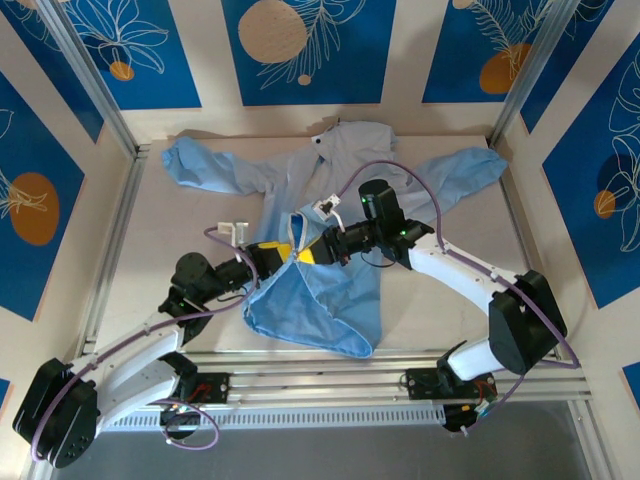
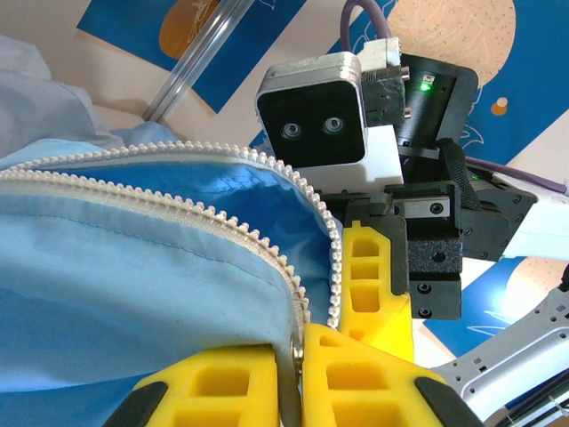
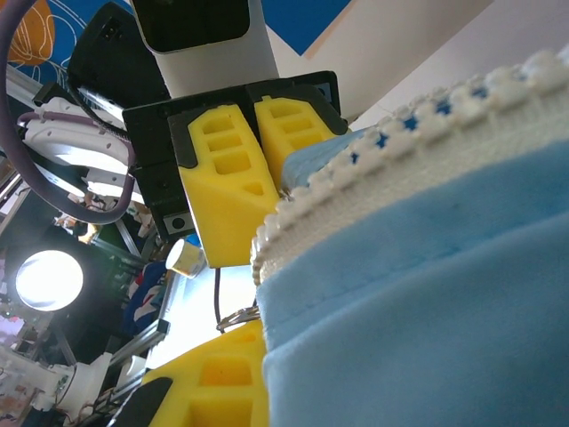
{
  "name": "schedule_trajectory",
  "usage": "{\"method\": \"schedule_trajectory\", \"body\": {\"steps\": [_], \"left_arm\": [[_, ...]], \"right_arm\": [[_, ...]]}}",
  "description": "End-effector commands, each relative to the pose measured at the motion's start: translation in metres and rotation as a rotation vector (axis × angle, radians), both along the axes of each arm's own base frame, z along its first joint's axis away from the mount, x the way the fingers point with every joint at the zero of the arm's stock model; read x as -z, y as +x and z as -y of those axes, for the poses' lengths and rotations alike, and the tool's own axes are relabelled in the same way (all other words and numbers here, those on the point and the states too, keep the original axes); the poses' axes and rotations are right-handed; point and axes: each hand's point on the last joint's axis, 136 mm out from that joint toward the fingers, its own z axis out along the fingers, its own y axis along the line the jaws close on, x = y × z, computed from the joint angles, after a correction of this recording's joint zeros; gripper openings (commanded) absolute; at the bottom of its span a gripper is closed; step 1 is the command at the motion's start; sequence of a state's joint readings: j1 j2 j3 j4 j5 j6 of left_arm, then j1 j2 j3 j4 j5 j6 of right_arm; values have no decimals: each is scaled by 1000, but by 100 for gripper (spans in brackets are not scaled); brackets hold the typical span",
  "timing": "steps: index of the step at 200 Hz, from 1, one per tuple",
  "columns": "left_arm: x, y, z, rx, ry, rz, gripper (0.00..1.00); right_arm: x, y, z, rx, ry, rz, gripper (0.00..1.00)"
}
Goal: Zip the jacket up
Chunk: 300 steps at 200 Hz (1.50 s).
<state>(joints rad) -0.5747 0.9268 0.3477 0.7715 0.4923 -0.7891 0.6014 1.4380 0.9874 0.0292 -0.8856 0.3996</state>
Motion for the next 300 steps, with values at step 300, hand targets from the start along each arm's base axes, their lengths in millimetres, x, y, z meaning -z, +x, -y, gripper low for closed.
{"method": "schedule_trajectory", "body": {"steps": [300], "left_arm": [[1,-16,6,41,-46,-7,0]], "right_arm": [[-13,22,-9,79,22,54,0]]}}
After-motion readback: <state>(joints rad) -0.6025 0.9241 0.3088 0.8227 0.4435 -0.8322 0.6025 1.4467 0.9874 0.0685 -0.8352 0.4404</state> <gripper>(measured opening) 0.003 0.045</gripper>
